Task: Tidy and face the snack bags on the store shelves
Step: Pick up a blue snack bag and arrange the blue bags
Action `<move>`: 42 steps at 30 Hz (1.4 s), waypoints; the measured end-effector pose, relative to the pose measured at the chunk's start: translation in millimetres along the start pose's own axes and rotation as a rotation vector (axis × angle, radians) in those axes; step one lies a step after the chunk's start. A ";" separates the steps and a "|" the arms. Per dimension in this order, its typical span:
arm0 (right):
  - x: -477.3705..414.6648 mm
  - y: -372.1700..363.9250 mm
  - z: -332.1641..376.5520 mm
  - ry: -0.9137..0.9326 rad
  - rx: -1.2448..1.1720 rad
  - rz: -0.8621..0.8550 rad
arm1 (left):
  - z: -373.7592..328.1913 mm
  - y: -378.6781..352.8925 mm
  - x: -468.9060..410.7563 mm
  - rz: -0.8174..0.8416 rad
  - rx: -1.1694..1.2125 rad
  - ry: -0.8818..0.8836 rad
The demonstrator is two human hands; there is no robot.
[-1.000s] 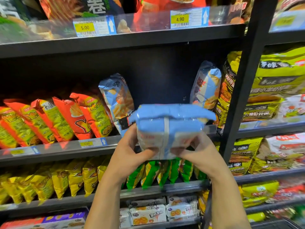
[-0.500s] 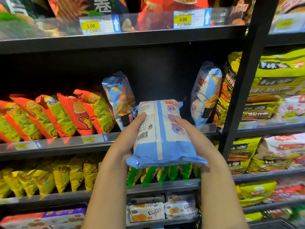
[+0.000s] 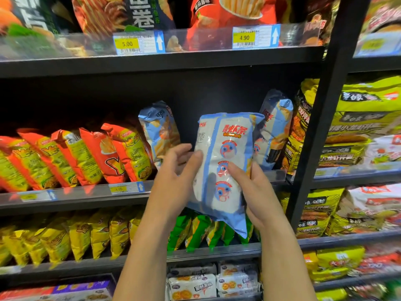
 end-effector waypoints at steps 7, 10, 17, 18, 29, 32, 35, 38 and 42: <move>10.4 -4.9 6.7 0.187 0.209 0.121 | 8.3 -14.8 9.2 0.159 -0.116 -0.052; 11.5 1.7 6.5 0.210 0.236 0.124 | 7.6 -9.7 5.1 0.136 -0.050 -0.018; 11.0 10.8 6.5 0.264 0.116 0.015 | 14.7 -3.1 1.3 0.099 0.256 0.116; 8.3 13.2 4.3 0.249 0.113 -0.024 | 16.7 -2.6 1.0 0.114 0.310 0.148; 0.3 13.1 2.1 0.075 0.261 0.040 | 34.2 -12.4 -7.1 0.222 0.368 0.281; -3.0 15.8 4.4 0.127 0.323 -0.006 | 34.2 -13.0 -14.0 0.237 0.301 0.248; -5.7 16.1 4.8 0.150 0.343 -0.013 | 32.6 -17.6 -20.6 0.252 0.257 0.206; -10.2 17.9 6.0 0.177 0.339 -0.030 | 29.8 -22.4 -26.5 0.254 0.224 0.167; -21.5 19.7 10.3 0.204 0.336 -0.029 | 20.7 -29.5 -37.8 0.220 0.217 0.098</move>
Point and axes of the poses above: each hand's wrist, its own x-axis away from the middle knuckle, its own y-axis out of the back of the hand, z = x × y, the point moved 2 cm from there along -x, towards the middle knuckle, and after that the axes turned 6 degrees about -z, right-handed, at the moved point
